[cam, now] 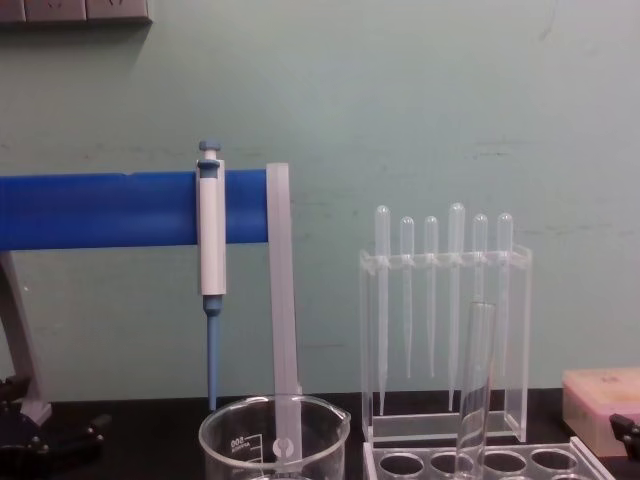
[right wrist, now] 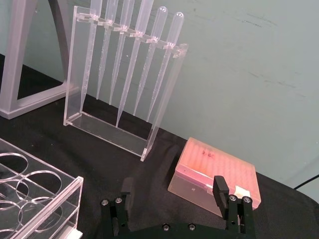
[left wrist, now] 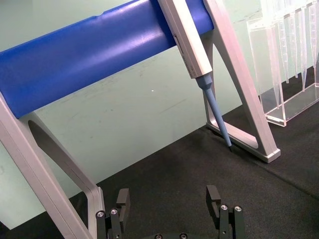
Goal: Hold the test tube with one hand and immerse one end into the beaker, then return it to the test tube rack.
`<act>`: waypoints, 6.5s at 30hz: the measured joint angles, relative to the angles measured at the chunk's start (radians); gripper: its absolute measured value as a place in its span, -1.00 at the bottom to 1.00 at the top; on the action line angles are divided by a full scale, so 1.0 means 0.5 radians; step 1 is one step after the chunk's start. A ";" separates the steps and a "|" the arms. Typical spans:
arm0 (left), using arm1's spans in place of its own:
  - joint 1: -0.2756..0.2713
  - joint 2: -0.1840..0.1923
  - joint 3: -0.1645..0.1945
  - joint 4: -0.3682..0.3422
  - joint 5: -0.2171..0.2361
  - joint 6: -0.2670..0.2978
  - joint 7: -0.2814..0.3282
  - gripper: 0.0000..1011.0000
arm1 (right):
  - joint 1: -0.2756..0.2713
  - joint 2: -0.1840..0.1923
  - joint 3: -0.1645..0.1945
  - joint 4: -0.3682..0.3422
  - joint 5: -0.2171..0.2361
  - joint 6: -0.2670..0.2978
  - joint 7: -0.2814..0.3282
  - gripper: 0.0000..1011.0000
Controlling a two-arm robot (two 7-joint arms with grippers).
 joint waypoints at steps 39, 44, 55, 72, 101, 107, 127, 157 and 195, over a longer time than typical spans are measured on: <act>0.000 0.000 0.000 0.000 0.000 0.000 0.000 0.98 | -0.245 0.108 0.108 -0.238 -0.105 -0.033 -0.074 0.98; 0.000 0.000 0.000 0.000 0.000 0.000 0.000 0.98 | -0.433 0.194 0.212 -0.444 0.016 -0.053 -0.019 0.98; 0.000 0.000 0.000 0.000 0.000 0.000 0.000 0.98 | -0.542 0.177 0.290 -0.712 0.460 0.016 0.348 0.98; 0.000 0.000 0.000 0.000 0.000 0.000 0.000 0.98 | -0.098 -0.223 0.136 -0.471 0.779 0.502 0.640 0.98; 0.000 0.000 0.000 0.000 0.000 0.000 0.000 0.98 | 0.256 -0.281 0.032 -0.264 0.995 0.873 0.655 0.37; 0.000 0.000 0.000 0.000 0.000 0.000 0.000 0.98 | 0.187 -0.231 0.059 -0.352 1.010 0.856 0.628 -0.04; 0.000 0.000 0.000 0.000 0.000 0.000 0.000 0.98 | 0.109 -0.116 0.057 -0.554 0.978 0.755 0.620 -0.55; 0.000 0.000 0.000 0.000 0.000 0.000 0.000 0.98 | 0.206 -0.033 0.085 -0.854 0.639 0.785 0.730 -0.55; 0.000 0.000 0.000 0.000 0.000 0.000 0.000 0.98 | 0.524 -0.562 -0.301 -0.357 0.302 0.669 0.816 -0.56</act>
